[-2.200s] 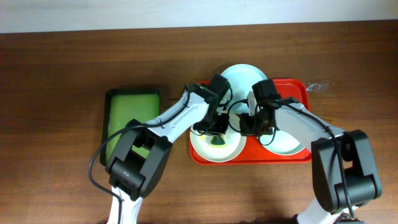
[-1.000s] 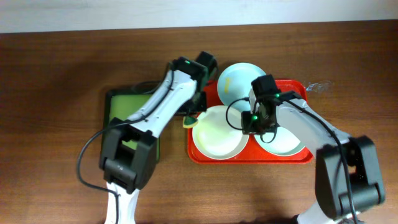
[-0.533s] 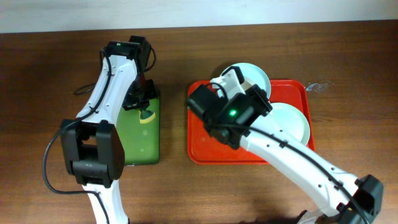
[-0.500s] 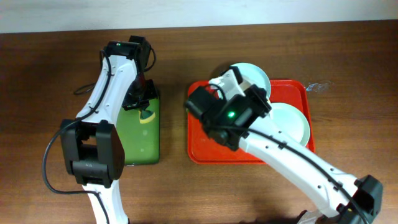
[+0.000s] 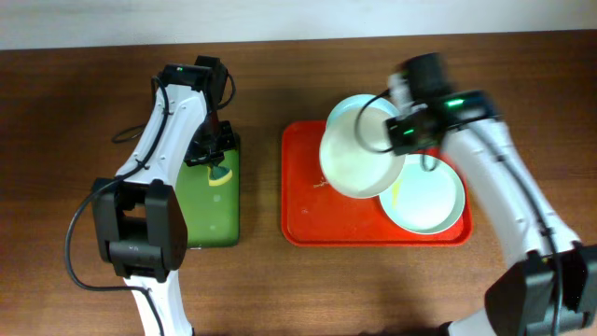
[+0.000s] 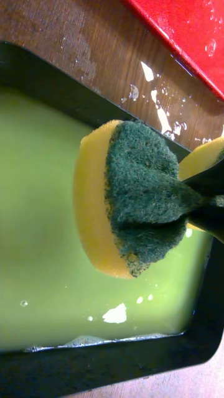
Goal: Clean dirty plates on tray and stack at the side
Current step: 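Lift the white plate with the right gripper and set it right of the tray, then grasp the light blue plate rim with the right gripper, drag it toward center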
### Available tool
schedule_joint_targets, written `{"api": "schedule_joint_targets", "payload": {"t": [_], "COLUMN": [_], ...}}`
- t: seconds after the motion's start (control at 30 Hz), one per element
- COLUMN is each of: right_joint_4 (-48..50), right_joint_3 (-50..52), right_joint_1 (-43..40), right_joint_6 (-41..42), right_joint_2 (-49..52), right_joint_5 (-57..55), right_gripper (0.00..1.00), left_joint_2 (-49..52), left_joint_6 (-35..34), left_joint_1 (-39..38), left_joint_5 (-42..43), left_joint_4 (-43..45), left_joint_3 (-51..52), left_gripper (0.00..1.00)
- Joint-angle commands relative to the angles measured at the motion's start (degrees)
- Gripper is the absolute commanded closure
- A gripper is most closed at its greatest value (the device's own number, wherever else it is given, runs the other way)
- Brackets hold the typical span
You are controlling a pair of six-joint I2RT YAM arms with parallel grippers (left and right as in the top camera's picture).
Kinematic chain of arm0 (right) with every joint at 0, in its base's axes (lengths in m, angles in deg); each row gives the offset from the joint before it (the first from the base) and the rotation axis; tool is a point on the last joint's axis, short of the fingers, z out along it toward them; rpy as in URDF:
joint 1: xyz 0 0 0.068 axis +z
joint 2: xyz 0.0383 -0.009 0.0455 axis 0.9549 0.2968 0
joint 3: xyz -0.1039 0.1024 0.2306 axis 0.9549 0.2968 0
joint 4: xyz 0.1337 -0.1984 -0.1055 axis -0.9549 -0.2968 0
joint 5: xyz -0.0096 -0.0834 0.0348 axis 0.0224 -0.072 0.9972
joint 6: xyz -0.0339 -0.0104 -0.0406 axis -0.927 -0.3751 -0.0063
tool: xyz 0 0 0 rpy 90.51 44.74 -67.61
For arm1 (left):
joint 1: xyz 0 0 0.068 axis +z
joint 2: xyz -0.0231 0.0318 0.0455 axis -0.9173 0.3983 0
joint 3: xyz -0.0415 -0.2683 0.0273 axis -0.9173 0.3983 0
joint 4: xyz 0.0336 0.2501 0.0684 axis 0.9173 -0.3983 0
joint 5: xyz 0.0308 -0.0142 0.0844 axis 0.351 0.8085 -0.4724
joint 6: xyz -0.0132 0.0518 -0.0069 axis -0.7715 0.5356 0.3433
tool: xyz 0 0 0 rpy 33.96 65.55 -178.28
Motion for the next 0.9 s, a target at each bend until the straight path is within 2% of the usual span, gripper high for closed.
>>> {"api": "schedule_joint_targets", "payload": {"t": [0.0,0.1,0.17,0.3,0.37,0.47,0.5,0.57,0.6,0.67,0.73,0.83,0.87], "right_joint_4": [1.11,6.62,10.64,16.24,18.64,21.29,21.44,21.44,21.49,21.70,21.62,21.62,20.65], "right_joint_3": [0.35,2.64,2.93,2.93,2.93,2.91,2.91,2.82,2.71,0.76,-0.61,-0.70,-0.68], "right_joint_1": [-17.44,-30.12,-37.40,-45.66,-48.19,-50.95,-51.23,-51.25,-50.97,-49.00,-45.48,-35.10,-29.16], "right_joint_6": [-2.58,-1.40,3.58,5.60,9.42,9.73,9.70,9.75,9.75,9.75,9.75,9.73,9.73], "right_joint_2": [0.94,4.46,9.44,18.82,21.46,22.03,22.03,22.03,22.03,21.27,19.58,16.79,16.81], "right_joint_5": [21.03,20.98,20.94,20.74,20.76,20.79,20.76,21.09,23.02,35.71,40.94,39.08,33.88], "right_gripper": [0.96,0.96,0.96,0.96,0.96,0.96,0.87,0.40,0.39,0.40,0.40,0.35,0.33], "left_joint_2": [-1.81,-1.81,-1.81,-1.81,-1.81,-1.81,-1.81,-1.81,-1.81,-1.81,-1.81,-1.81,-1.81], "left_joint_6": [0.74,0.74,0.74,0.74,0.74,0.76,0.74,0.76,0.83,1.62,1.62,1.62,1.62], "left_joint_1": [0.15,0.15,0.15,0.15,0.15,0.15,0.07,-0.15,-0.20,-0.22,-0.22,-0.24,-0.24], "left_joint_5": [-0.81,-0.83,-0.83,-0.83,-0.83,-0.85,-0.83,-0.83,-0.85,-0.83,-0.81,-0.81,-0.81], "left_joint_4": [0.83,1.18,1.42,1.44,1.46,2.01,2.34,2.91,2.91,2.91,2.91,2.93,2.91], "left_joint_3": [0.39,0.39,0.39,0.39,0.39,0.39,0.39,0.39,0.39,0.39,0.39,0.39,0.39], "left_gripper": [1.00,1.00,1.00,1.00,1.00,1.00,1.00,1.00,1.00,1.00,1.00,1.00,1.00]}}
